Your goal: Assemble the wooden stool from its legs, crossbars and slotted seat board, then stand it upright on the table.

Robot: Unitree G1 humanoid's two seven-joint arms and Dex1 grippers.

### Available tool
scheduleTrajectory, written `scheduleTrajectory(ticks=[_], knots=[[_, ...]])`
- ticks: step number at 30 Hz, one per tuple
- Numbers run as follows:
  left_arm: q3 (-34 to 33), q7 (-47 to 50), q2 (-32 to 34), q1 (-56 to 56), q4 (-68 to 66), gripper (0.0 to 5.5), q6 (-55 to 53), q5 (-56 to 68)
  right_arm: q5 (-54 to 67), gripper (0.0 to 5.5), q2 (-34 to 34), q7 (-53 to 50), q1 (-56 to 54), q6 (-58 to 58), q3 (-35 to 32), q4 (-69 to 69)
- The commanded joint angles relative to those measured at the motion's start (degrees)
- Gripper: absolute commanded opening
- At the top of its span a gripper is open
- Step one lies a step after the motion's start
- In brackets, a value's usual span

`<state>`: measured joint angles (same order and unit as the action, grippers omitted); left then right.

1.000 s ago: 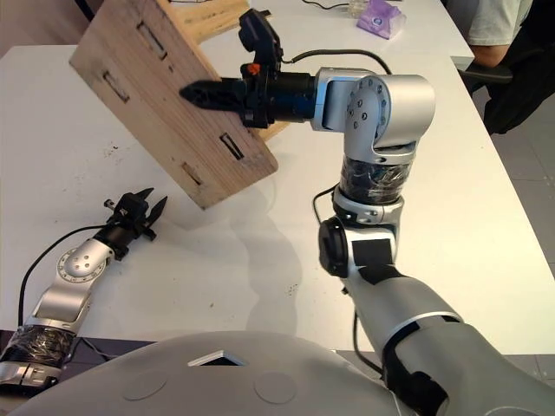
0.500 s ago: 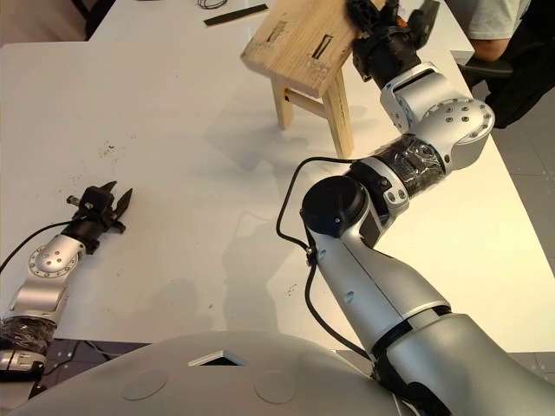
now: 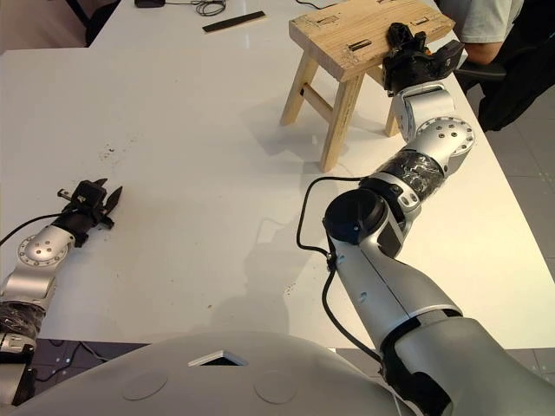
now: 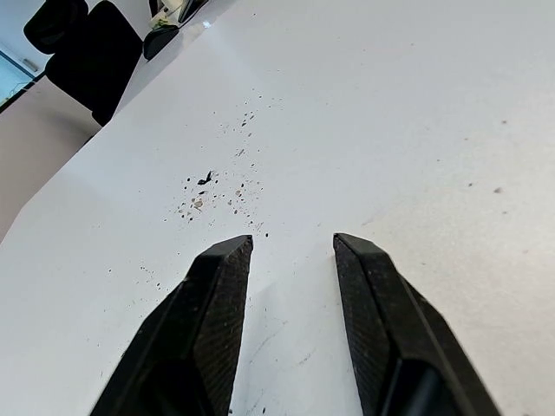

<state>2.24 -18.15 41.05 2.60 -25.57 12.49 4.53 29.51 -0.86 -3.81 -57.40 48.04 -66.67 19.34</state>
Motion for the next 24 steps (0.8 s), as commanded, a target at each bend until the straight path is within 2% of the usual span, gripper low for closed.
scheduleTrajectory(ticks=[1, 5, 8, 12, 18, 24], knots=[[6.9, -4.6, -2.1, 6.9, -9.1, 1.76, -8.9, -6.8, 2.2, 3.1, 0.4, -12.8, 9.2, -2.7, -4.3, 6.9], [7.1, -4.4, -2.5, 7.0, -9.1, 1.76, -8.8, -6.7, 16.9, 3.1, -0.3, -13.5, 3.6, -2.4, -6.4, 3.5], [7.3, -4.2, -3.3, 7.3, -9.2, 1.76, -8.8, -7.0, 23.4, 3.1, -1.0, -16.2, 2.1, -1.8, -3.8, 0.5], [7.8, -4.2, -3.9, 6.5, -9.7, 1.76, -8.8, -7.4, 25.7, 3.1, 0.4, -17.3, 3.3, -3.8, 1.0, -2.4], [7.7, -4.1, -4.0, 6.4, -10.5, 1.76, -8.5, -7.4, 27.8, 4.0, 1.7, -17.8, 7.5, -6.9, 4.3, -5.0], [8.0, -3.7, -4.5, 7.0, -10.9, 1.76, -8.2, -7.6, 36.1, 4.84, 4.6, -16.3, 11.0, -9.5, 3.3, -6.6]])
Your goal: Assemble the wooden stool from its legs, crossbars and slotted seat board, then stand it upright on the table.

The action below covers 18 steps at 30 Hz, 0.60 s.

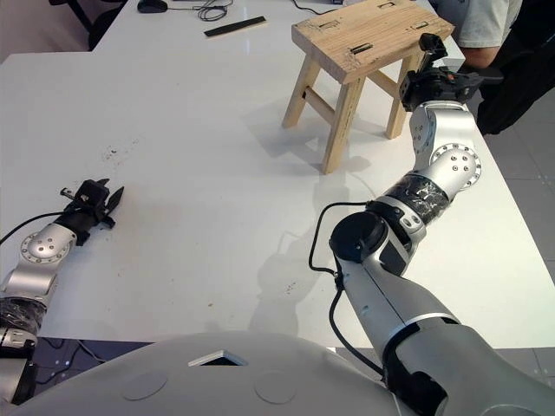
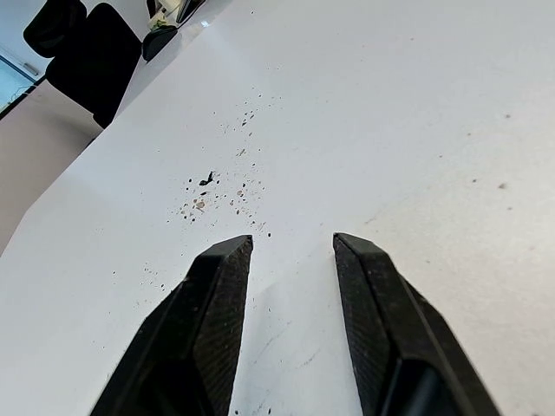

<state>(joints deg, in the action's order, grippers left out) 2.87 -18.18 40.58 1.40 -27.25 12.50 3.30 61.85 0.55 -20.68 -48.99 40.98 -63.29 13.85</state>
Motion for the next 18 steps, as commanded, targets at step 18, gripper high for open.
scheduleTrajectory(ticks=[18], knots=[[-4.8, 8.5, -19.3, 6.8, 22.7, 1.76, -15.3, 10.0, -56.9, 4.84, 16.8, 38.6, 56.9, -45.6, 59.2, -9.8]])
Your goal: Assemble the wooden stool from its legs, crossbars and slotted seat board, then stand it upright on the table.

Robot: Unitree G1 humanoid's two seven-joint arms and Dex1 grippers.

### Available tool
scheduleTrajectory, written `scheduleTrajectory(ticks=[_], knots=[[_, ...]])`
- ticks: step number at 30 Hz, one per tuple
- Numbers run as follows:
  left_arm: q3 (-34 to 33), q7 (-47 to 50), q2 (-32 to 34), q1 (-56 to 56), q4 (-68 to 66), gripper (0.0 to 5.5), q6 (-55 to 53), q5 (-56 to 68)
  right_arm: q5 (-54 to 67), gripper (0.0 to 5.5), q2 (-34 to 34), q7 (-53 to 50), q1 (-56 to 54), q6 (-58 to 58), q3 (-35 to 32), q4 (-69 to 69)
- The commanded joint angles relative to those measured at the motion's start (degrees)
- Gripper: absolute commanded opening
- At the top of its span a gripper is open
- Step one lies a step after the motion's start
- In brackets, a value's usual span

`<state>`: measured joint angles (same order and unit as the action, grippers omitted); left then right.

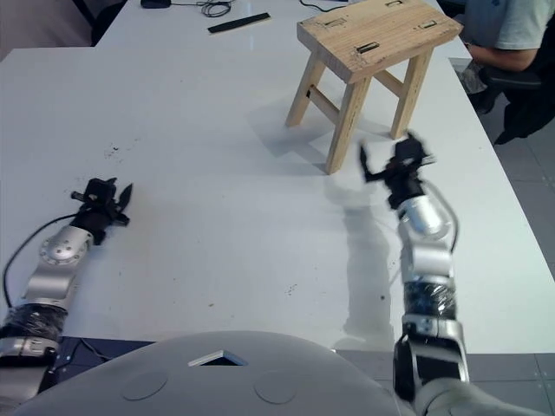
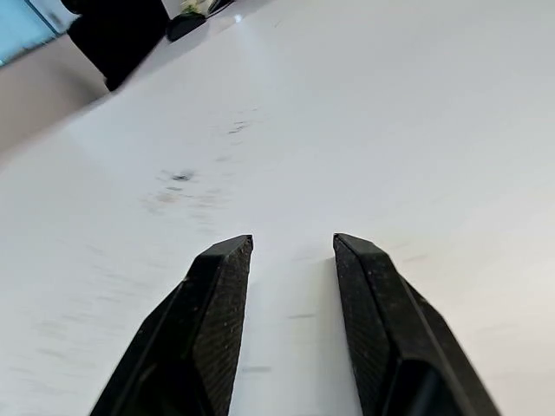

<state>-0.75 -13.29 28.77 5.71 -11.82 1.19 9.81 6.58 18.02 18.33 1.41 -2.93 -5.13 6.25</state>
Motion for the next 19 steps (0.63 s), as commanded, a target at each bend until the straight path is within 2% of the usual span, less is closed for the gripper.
scheduleTrajectory(ticks=[1, 7, 14, 19], knots=[[-1.5, 5.2, -9.6, 3.2, 10.1, 1.76, -4.3, 3.8, -1.7, 4.84, -1.4, -0.9, 8.0, -1.7, 1.4, -3.0], [1.6, 9.6, -17.9, 6.1, 19.7, 1.76, -6.2, 0.7, -2.8, 4.84, -7.0, -5.4, 10.2, -1.5, 3.6, -5.3], [-0.7, 11.6, -19.3, 3.5, 15.5, 1.76, -4.6, -2.8, -3.5, 4.84, -10.6, -12.8, 5.4, -0.7, 0.7, -0.7], [-0.5, 9.4, -20.2, 1.6, 11.1, 1.76, -3.4, -2.8, -4.1, 4.84, -11.3, -15.1, 2.2, -1.5, -0.4, 3.9]])
